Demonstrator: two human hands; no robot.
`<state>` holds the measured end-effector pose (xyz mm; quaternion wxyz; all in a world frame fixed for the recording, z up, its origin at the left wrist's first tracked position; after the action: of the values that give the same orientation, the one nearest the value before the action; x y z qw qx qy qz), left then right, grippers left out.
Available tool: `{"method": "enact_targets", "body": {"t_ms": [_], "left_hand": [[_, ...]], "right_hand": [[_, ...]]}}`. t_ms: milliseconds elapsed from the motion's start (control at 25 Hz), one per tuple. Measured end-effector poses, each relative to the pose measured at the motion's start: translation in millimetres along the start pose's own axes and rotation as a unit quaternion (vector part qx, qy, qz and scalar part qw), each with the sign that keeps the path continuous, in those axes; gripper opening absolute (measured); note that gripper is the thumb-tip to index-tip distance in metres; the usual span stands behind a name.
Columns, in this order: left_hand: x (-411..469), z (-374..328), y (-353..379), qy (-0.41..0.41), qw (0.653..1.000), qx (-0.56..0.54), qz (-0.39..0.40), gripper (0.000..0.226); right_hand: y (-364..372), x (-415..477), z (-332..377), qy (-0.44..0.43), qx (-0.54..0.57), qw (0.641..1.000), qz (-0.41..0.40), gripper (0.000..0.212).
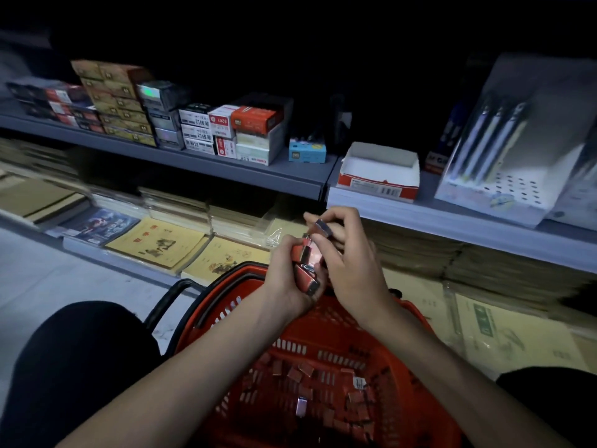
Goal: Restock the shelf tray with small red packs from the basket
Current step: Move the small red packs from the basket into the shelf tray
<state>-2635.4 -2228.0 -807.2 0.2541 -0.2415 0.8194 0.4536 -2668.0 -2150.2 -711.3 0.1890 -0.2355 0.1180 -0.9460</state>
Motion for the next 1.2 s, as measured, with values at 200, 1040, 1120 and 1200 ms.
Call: {"method": "enact_targets", "body": {"t_ms": [200,1040,1120,1200], "left_hand": [[-13,-1,32,-0.021,0.997,-0.074,0.025,0.031],[16,-71,52,-0.046,0.994,-0.018,0.097,0.023],[18,-73,50,-0.053,0.994,-0.007,0.095,0.023],[15,-76,47,-0.056,0.994,0.011,0.094,0.022]], "right_hand": [[-43,-9,7,0.043,0.099,0.991,-0.080,0.020],[-94,41,12,0.154,0.055,0.975,-0.150,0.013],[-111,68,23,0.122,-0.011,0.978,-0.170,0.011],[-122,102,33,0.062,-0.137,0.971,-0.186,0.009]]}}
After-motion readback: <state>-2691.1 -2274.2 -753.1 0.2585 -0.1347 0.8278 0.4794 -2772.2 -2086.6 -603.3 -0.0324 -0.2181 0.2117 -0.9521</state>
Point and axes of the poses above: each hand's wrist, its own x-axis towards the middle knuckle, its own y-axis out of the palm, z = x × y, the point moved 9 cm from there along x, towards the middle knuckle, and after that the axes turned 2 degrees about -z, right-handed, at the moved point
